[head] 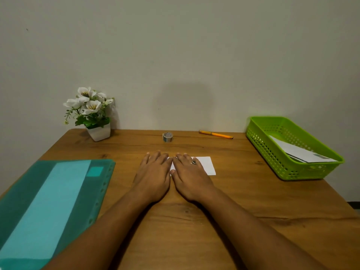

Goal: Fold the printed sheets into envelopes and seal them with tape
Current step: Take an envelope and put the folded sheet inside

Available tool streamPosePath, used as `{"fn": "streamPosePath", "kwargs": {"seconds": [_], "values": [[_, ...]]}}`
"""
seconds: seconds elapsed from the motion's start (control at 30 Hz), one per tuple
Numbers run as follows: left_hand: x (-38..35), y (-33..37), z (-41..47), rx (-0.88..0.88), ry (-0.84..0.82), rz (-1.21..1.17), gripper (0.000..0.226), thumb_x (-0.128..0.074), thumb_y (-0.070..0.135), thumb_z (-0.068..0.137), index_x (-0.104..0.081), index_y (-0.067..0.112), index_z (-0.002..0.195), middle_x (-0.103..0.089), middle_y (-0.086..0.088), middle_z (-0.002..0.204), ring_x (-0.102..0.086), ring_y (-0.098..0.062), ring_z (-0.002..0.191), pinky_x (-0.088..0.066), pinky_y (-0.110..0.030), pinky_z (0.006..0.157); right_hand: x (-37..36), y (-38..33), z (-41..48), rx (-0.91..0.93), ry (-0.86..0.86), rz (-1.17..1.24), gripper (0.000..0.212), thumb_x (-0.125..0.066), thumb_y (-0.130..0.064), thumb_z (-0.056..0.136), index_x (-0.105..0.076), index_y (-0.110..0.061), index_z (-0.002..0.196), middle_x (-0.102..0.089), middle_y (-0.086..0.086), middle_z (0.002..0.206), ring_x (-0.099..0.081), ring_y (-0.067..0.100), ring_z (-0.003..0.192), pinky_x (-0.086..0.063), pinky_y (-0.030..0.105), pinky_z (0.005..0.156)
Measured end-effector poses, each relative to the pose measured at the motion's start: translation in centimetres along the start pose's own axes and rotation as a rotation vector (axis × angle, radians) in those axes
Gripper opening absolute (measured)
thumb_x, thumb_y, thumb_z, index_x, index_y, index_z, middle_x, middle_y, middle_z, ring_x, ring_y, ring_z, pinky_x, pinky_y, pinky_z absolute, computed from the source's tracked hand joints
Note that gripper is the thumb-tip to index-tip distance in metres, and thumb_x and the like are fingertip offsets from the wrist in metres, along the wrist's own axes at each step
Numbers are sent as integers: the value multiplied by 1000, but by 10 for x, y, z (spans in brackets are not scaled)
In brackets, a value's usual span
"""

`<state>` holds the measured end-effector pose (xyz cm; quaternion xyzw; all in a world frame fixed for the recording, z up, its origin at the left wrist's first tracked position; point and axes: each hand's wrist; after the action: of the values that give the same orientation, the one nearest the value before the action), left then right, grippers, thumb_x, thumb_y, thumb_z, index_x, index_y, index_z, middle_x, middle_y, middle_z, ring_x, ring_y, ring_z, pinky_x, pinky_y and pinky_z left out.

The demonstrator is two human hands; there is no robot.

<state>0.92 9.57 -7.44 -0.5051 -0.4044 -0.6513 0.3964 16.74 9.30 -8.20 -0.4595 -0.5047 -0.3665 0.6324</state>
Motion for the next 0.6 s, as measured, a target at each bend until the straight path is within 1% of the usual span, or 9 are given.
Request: {"fn": "streamPosePath", "kwargs": {"seconds": [0.07, 0.13, 0.27, 0.47, 0.6], "values": [[-1, -2, 4, -37, -33, -63, 53, -32, 31, 108, -28, 21, 160, -29, -1, 166, -20, -15, 154, -10, -36, 127, 0, 1, -1, 1, -14, 1, 59, -23, -41, 112, -17, -17, 165, -14, 3, 173, -8, 21, 160, -5, 43, 129], [-2, -5, 6, -44, -59, -83, 55, -31, 30, 108, -25, 19, 161, -24, -1, 168, -17, -15, 155, -11, -35, 127, 0, 3, -1, 2, -30, -6, 61, -22, -44, 112, -14, -17, 166, -11, 2, 174, -5, 20, 160, -2, 43, 129], [-1, -8, 5, -27, -115, -57, 57, -26, 36, 110, -16, 18, 163, -15, -1, 170, -10, -15, 157, -7, -36, 128, 0, 9, -1, -43, -88, -25, 72, -15, -58, 108, -5, -18, 167, -2, 1, 175, 2, 19, 161, 1, 44, 129], [1, -8, 4, 60, -170, -4, 66, -19, 49, 109, -6, 16, 163, -4, -3, 171, -3, -17, 157, -3, -37, 127, 12, 48, -17, -176, -102, -69, 78, -14, -64, 106, -1, -17, 166, 3, 2, 174, 4, 20, 160, 0, 47, 129], [-5, 8, 8, 155, -166, 81, 74, -14, 57, 106, -4, 10, 163, -4, -10, 171, -3, -24, 158, -3, -43, 128, 15, 60, -22, -214, -110, -87, 77, -13, -63, 106, 0, -17, 166, 5, 2, 174, 5, 20, 160, 0, 48, 129]]}}
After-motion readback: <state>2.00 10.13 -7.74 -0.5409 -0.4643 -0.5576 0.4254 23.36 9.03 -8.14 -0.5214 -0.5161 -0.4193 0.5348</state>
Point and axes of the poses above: each hand's wrist, its own z-axis towards the middle knuckle, its own x-axis out of the back of the hand, y = z × x
